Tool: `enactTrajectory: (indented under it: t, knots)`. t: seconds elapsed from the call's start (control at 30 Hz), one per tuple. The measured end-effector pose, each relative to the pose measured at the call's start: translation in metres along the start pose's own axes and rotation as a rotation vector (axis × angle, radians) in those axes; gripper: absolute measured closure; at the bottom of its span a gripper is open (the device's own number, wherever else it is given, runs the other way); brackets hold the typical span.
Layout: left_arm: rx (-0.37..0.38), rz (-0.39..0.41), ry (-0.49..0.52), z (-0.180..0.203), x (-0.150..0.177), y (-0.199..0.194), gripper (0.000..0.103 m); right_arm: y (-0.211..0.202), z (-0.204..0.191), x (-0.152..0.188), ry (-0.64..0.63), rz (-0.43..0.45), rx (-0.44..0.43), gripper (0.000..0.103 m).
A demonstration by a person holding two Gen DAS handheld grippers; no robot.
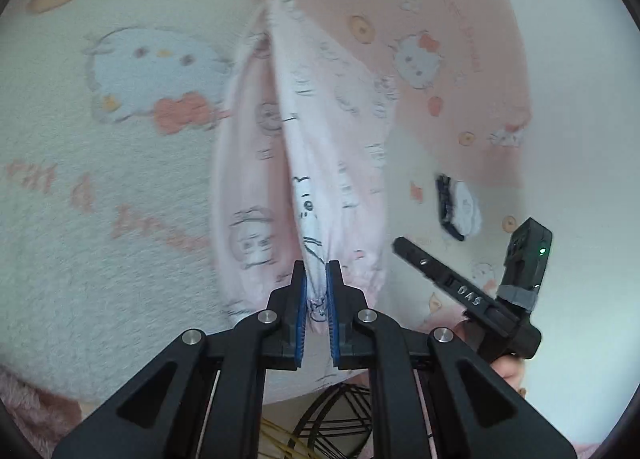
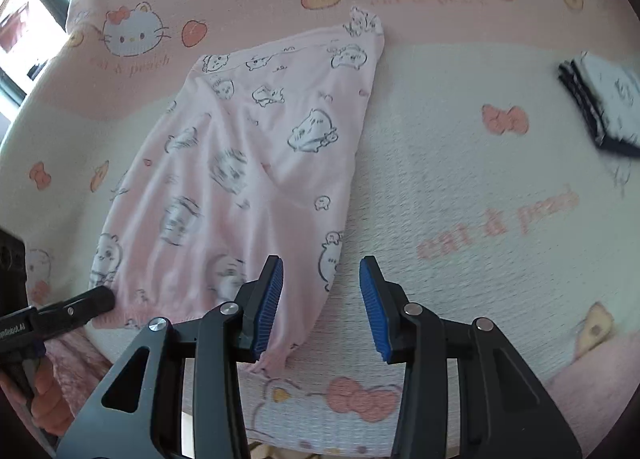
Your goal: Fold clothes
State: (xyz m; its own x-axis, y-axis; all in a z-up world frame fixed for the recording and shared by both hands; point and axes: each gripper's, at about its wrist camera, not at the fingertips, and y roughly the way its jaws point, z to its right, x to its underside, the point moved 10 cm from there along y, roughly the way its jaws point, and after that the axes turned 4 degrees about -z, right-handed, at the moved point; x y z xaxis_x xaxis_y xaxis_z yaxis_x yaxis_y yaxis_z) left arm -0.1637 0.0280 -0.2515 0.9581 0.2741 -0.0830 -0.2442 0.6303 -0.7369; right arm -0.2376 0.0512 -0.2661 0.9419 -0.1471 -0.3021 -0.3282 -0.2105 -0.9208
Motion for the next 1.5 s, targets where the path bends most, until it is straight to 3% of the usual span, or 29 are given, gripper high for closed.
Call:
enactTrajectory:
  t: [0.1, 0.2, 0.27, 0.3, 0.47, 0.57, 0.6, 0.67, 0.77, 0.87, 0.9, 0.97, 1.07, 1.1, 1.2, 1.27, 1.33, 1.37, 1.43, 1.47, 1.5]
  knots:
    - [-0.059, -0.115, -0.053, -0.028, 0.016, 0.028, 0.092, 0.010, -0.010, 0.008, -0.041, -0.031, 0.003, 0.062]
    - [-0.115, -0.074, -0.046, -0.028, 0.011, 0.017, 0.087, 0.017, -0.025, 0.014, -0.125, -0.042, 0.026, 0.058]
    - [-0.179, -0.033, -0.029, -0.031, 0.008, 0.006, 0.076, 0.027, -0.026, 0.022, -0.195, -0.075, 0.109, 0.049]
    - [-0.198, -0.014, -0.020, -0.031, 0.005, 0.000, 0.076, 0.031, -0.024, 0.027, -0.217, -0.098, 0.150, 0.049]
    - [-0.208, 0.062, 0.168, 0.011, -0.019, -0.007, 0.075, 0.023, -0.008, 0.046, -0.213, -0.158, 0.152, 0.049]
    - [-0.219, 0.042, 0.278, 0.040, -0.035, 0.006, 0.072, 0.001, -0.008, 0.029, -0.128, -0.034, 0.079, 0.049]
    - [-0.246, 0.024, 0.316, 0.044, -0.042, 0.018, 0.072, -0.004, -0.014, 0.018, -0.127, 0.011, 0.051, 0.049]
    - [-0.373, -0.043, 0.369, 0.035, -0.047, 0.039, 0.072, -0.010, -0.024, -0.002, -0.135, 0.076, 0.016, 0.049]
    - [-0.563, -0.135, 0.422, 0.017, -0.053, 0.056, 0.071, 0.020, -0.023, -0.010, -0.210, 0.003, 0.117, 0.050]
    - [-0.643, -0.135, 0.417, 0.006, -0.057, 0.037, 0.065, 0.034, 0.009, 0.001, -0.204, -0.077, 0.228, 0.050]
    - [-0.623, -0.108, 0.416, 0.008, -0.061, 0.030, 0.064, 0.035, 0.017, 0.002, -0.187, -0.093, 0.242, 0.050]
    - [-0.529, -0.061, 0.397, 0.018, -0.073, 0.022, 0.064, 0.018, 0.024, -0.012, -0.113, -0.071, 0.179, 0.050]
    - [-0.396, -0.008, 0.386, 0.037, -0.101, 0.023, 0.064, -0.007, 0.013, -0.054, -0.149, 0.039, 0.140, 0.048]
    - [-0.386, 0.000, 0.400, 0.041, -0.110, 0.028, 0.064, -0.007, 0.006, -0.067, -0.177, 0.051, 0.134, 0.048]
    - [-0.333, -0.029, 0.475, 0.048, -0.121, 0.058, 0.064, 0.012, -0.009, -0.096, -0.240, 0.074, 0.064, 0.048]
    - [-0.272, -0.105, 0.471, 0.044, -0.119, 0.079, 0.064, 0.037, 0.000, -0.098, -0.238, 0.028, 0.014, 0.048]
    - [-0.264, -0.139, 0.490, 0.036, -0.114, 0.081, 0.065, 0.067, 0.013, -0.096, -0.228, -0.048, -0.001, 0.050]
    - [-0.288, -0.151, 0.501, 0.030, -0.113, 0.076, 0.065, 0.067, 0.020, -0.095, -0.256, -0.035, 0.000, 0.054]
    - [-0.371, -0.182, 0.506, 0.014, -0.113, 0.062, 0.066, 0.063, 0.039, -0.098, -0.274, -0.024, 0.065, 0.051]
    - [-0.423, -0.192, 0.505, 0.005, -0.114, 0.054, 0.066, 0.060, 0.049, -0.101, -0.273, -0.021, 0.113, 0.040]
    - [-0.492, -0.191, 0.508, -0.003, -0.117, 0.046, 0.066, 0.057, 0.060, -0.105, -0.266, -0.017, 0.154, 0.042]
